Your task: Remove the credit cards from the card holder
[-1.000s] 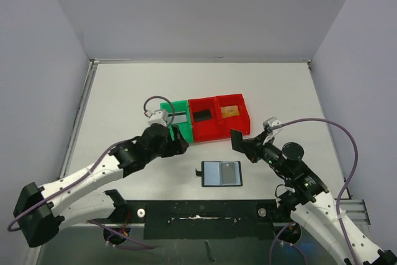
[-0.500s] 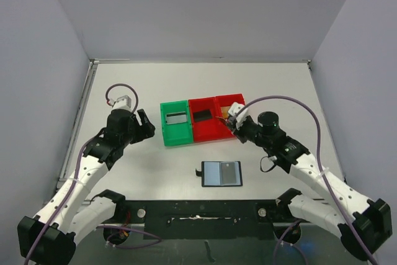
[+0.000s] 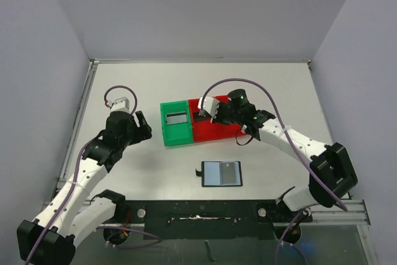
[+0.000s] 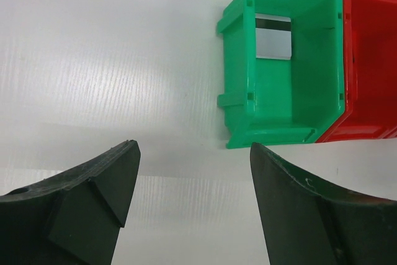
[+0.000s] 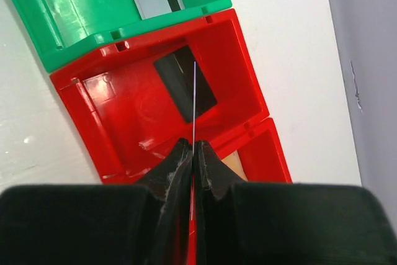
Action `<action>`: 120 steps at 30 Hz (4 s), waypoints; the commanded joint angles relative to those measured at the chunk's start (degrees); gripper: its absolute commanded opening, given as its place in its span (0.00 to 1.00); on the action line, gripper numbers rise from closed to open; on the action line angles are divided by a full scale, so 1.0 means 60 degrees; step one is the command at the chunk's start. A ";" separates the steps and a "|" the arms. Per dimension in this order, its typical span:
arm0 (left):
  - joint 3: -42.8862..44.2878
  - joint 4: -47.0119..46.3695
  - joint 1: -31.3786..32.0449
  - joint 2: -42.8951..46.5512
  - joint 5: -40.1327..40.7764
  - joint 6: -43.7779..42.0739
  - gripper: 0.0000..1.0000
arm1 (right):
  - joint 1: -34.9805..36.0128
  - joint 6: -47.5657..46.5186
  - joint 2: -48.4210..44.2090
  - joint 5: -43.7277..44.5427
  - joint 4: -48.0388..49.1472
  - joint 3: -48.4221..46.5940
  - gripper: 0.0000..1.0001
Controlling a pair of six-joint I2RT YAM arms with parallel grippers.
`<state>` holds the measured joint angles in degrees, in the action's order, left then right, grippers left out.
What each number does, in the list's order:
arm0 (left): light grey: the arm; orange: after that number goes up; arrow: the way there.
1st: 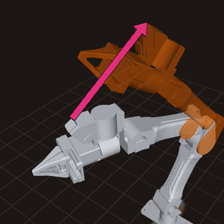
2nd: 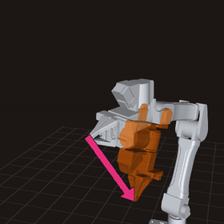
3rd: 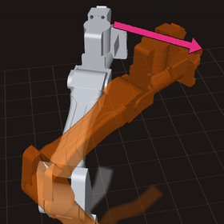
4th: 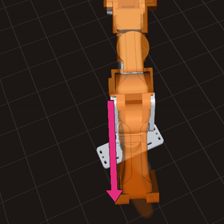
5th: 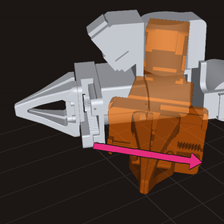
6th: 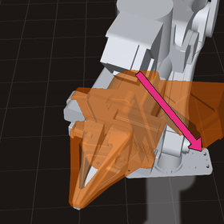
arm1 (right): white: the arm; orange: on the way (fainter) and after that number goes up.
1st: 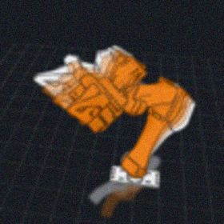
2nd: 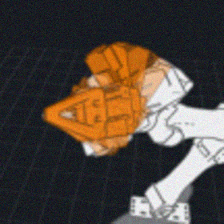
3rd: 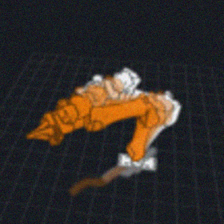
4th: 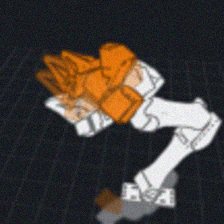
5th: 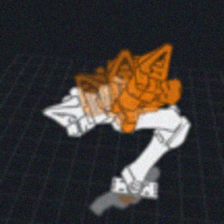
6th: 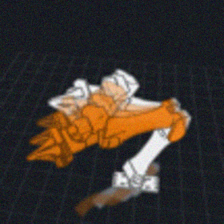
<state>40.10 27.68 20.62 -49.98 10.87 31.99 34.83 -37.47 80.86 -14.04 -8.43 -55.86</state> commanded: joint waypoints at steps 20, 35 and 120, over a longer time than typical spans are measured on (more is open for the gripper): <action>0.0077 -0.0056 0.0008 0.0464 0.0660 -0.0204 0.72 | -0.0181 -0.3620 0.4439 0.0024 -0.1396 -0.3881 0.00; 0.0056 -0.0058 0.0005 0.0438 0.0638 -0.0204 0.72 | 0.0246 -0.3396 0.5883 0.0883 -0.0648 -0.4083 0.15; 0.0071 -0.0076 0.0007 0.0058 0.0489 -0.0292 0.72 | 0.1095 0.9701 0.5606 0.3704 -0.1402 -0.4662 0.15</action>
<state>40.10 28.56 20.62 -49.74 14.13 30.96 41.23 19.38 113.80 6.74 -15.92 -81.06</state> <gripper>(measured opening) 0.712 0.150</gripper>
